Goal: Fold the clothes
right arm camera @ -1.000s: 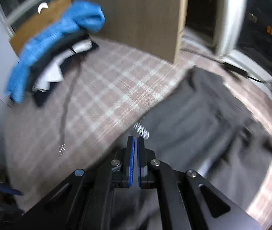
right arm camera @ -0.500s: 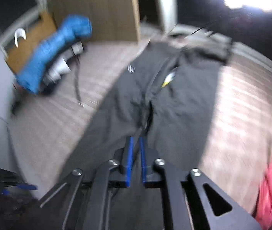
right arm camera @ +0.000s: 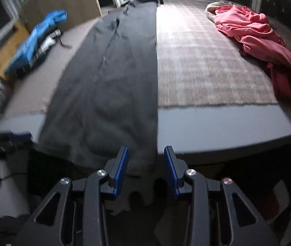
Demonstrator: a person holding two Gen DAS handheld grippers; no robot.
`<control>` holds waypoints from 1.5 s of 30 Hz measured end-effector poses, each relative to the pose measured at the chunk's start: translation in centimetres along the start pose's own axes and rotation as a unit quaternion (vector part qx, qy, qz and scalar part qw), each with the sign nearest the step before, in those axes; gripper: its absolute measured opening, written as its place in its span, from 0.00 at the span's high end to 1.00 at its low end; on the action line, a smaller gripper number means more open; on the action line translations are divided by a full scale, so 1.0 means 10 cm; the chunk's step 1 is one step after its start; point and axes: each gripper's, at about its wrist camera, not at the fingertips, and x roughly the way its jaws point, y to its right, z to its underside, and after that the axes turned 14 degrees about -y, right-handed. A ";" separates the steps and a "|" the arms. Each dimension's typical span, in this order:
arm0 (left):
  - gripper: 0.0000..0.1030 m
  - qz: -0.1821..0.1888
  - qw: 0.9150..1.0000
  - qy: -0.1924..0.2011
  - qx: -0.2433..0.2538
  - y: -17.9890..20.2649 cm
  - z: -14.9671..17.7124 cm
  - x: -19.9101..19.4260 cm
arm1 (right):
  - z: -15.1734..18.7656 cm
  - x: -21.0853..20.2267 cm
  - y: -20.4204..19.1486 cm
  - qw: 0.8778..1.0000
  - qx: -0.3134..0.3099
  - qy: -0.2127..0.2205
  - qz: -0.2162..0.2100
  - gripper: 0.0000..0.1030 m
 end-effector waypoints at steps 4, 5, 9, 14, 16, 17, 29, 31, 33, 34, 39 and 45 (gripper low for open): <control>0.68 -0.001 1.000 -0.011 -0.011 -0.01 0.03 0.08 | 0.18 0.08 0.06 1.000 0.020 -0.011 0.003 0.65; 0.68 -0.002 1.000 -0.013 -0.013 -0.01 0.03 0.10 | 0.20 0.08 0.11 0.999 0.030 -0.012 -0.001 0.65; 0.66 -0.014 1.000 0.005 -0.027 -0.02 -0.01 0.05 | 0.14 0.07 0.13 0.999 0.032 0.012 0.014 0.65; 0.62 -0.014 0.999 -0.002 -0.036 0.03 -0.01 0.11 | 0.04 0.15 -0.03 0.999 -0.007 -0.011 0.046 0.65; 0.62 0.005 0.999 -0.006 -0.044 0.03 0.05 0.12 | 0.08 0.16 -0.03 0.999 -0.006 -0.026 0.034 0.65; 0.62 0.000 0.999 -0.006 -0.046 0.04 0.04 0.12 | 0.09 0.17 0.01 0.999 0.000 -0.031 0.025 0.65; 0.59 -0.056 0.997 -0.007 -0.061 0.11 -0.08 0.16 | -0.07 0.05 -0.05 0.999 -0.022 -0.003 0.043 0.65; 0.58 -0.056 0.997 -0.007 -0.050 0.15 -0.10 0.17 | -0.13 0.09 -0.06 0.998 -0.030 -0.006 0.047 0.65; 0.58 -0.056 0.998 -0.008 -0.040 0.19 -0.12 0.19 | -0.18 0.15 -0.06 0.998 -0.035 -0.013 0.049 0.65; 0.60 -0.056 0.998 -0.008 -0.035 0.21 -0.13 0.19 | -0.19 0.18 -0.07 0.998 -0.038 -0.014 0.049 0.64; 0.66 -0.055 0.998 -0.010 -0.008 0.31 -0.18 0.23 | -0.12 0.18 -0.18 0.995 -0.082 -0.008 0.060 0.64; 0.93 -0.035 0.999 -0.014 0.000 0.29 -0.24 0.25 | -0.12 0.15 -0.21 0.994 -0.102 -0.017 0.038 0.94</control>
